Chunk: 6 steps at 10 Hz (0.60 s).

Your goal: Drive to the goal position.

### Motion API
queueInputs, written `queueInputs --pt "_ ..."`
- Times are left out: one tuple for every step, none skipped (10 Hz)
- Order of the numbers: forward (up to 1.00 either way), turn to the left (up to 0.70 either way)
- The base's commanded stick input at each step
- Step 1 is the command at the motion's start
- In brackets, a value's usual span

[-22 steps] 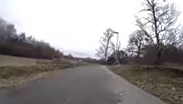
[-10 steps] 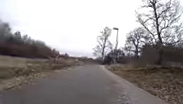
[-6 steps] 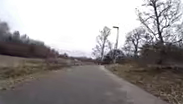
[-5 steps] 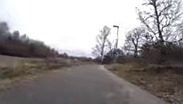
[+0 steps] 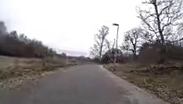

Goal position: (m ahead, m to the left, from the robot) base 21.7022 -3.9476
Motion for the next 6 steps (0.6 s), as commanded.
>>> queueInputs --pt "1.0 0.0" --pt "1.0 0.0" --pt "1.0 0.0" --pt "1.0 0.0" --pt "1.0 0.0" --pt "1.0 0.0"
